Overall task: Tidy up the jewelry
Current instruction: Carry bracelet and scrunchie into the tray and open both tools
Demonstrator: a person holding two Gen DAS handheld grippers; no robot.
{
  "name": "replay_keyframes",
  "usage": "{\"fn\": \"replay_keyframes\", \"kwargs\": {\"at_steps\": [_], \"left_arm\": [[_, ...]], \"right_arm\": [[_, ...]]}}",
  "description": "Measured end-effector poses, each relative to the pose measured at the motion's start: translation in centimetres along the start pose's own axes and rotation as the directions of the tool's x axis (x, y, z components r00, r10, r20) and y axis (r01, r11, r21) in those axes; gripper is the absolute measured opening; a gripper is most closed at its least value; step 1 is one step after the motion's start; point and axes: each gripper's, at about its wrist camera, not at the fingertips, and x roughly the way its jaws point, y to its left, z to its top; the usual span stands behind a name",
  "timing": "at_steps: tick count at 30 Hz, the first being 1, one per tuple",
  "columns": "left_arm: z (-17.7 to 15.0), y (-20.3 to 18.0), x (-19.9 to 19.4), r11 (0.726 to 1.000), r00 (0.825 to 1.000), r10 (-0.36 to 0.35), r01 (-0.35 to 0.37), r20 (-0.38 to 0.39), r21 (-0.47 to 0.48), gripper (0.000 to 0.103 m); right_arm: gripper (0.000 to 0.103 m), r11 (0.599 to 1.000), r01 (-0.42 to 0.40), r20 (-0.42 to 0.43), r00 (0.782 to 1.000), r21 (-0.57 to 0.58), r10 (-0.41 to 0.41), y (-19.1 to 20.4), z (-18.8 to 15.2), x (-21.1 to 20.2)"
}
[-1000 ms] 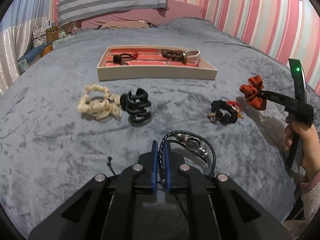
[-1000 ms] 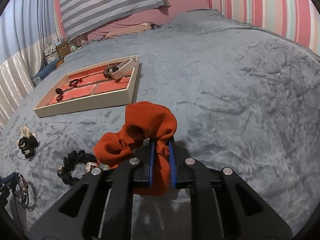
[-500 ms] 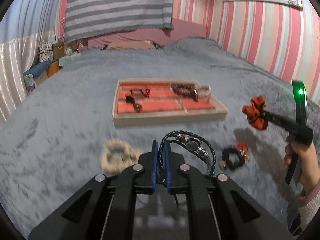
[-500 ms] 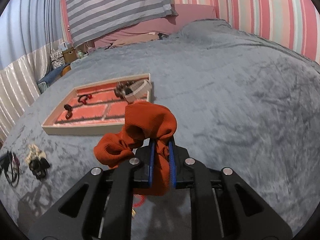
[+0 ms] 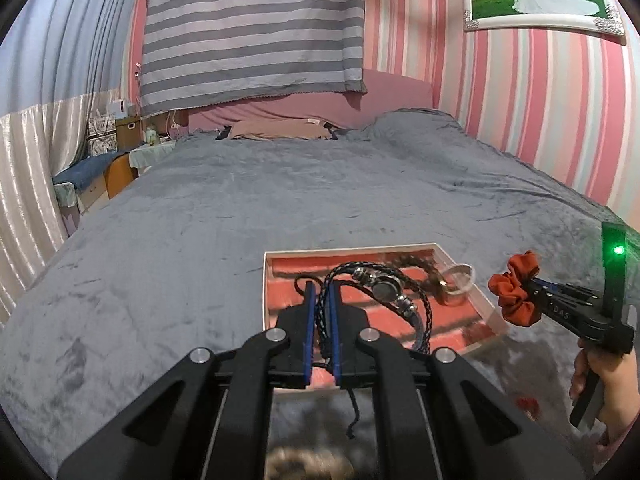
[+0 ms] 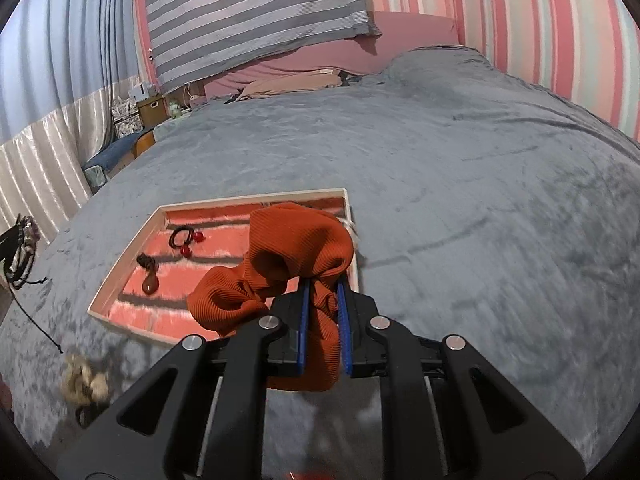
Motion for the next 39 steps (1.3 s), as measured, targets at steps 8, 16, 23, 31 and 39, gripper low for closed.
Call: {"fn": "replay_keyframes", "kwargs": {"at_steps": [8, 16, 23, 31, 39], "left_arm": [[1.3, 2.3, 9.7, 0.998, 0.994, 0.0, -0.006, -0.11, -0.059, 0.007], [1.4, 2.7, 17.7, 0.997, 0.968, 0.034, -0.049, -0.248, -0.054, 0.007], [-0.2, 3.3, 21.1, 0.994, 0.939, 0.106, -0.113, -0.328, -0.002, 0.011], [0.8, 2.4, 18.5, 0.99, 0.959, 0.142, -0.14, -0.246, 0.027, 0.06], [4.5, 1.4, 11.2, 0.998, 0.991, 0.066, -0.068, -0.116, -0.009, 0.075]], "right_arm": [[0.013, 1.0, -0.005, -0.039, 0.999, 0.018, 0.006, 1.6, 3.5, 6.8], [0.013, 0.999, 0.052, -0.141, 0.989, -0.009, -0.052, 2.2, 5.0, 14.0], [0.024, 0.994, 0.089, -0.187, 0.977, -0.067, -0.101, 2.5, 5.2, 16.2], [0.076, 0.979, 0.046, -0.136, 0.988, -0.196, -0.073, 3.6, 5.6, 13.6], [0.088, 0.983, 0.033, -0.028, 0.999, -0.183, -0.039, 2.2, 6.5, 5.5]]}}
